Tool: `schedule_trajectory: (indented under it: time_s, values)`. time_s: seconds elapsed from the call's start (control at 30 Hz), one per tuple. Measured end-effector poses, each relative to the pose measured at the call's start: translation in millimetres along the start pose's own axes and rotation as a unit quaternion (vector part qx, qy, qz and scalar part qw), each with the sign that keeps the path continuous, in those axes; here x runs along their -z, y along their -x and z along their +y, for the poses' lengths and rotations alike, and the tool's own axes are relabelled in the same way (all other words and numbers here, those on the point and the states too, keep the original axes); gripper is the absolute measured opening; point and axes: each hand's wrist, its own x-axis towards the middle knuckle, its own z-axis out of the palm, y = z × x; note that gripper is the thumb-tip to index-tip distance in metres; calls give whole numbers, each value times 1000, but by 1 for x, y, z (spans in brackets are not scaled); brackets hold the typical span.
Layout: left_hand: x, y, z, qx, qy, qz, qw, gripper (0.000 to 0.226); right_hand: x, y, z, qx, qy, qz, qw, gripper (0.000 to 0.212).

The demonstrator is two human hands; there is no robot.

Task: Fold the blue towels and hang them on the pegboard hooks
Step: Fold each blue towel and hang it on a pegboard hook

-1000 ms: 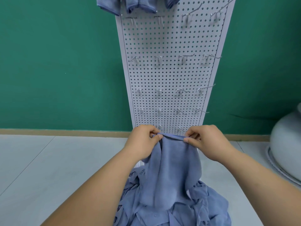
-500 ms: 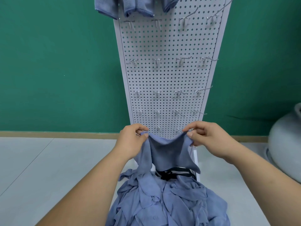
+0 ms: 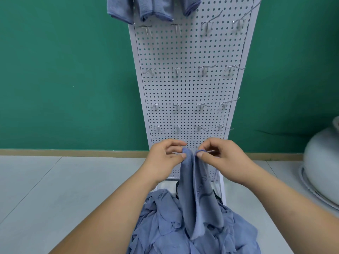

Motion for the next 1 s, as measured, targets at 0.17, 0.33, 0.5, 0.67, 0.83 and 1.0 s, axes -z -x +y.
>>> schedule_trajectory:
  time_s: [0.17,0.33,0.5,0.67,0.83,1.0]
  values:
    - [-10,0,0,-6,45,-57,997,27,-4,1,2,4,2,-8,1000,8]
    - [-15,4,2,-14,29,-64,997,19,-7,0,4,-16,18,51,998,26]
    - [-17,6,2,-47,3,-33,998,21,-7,0,8,-46,36,-5,998,31]
    - [-11,2,-2,-84,-104,-21,991,20,-4,2,21,-62,-8,-80,995,7]
    - [-8,1,-6,-107,-208,-24,972,18,-9,2,23,-43,34,-44,998,8]
    - [1,-3,0,-117,-285,16,951,10,-3,0,27,-46,56,-51,996,6]
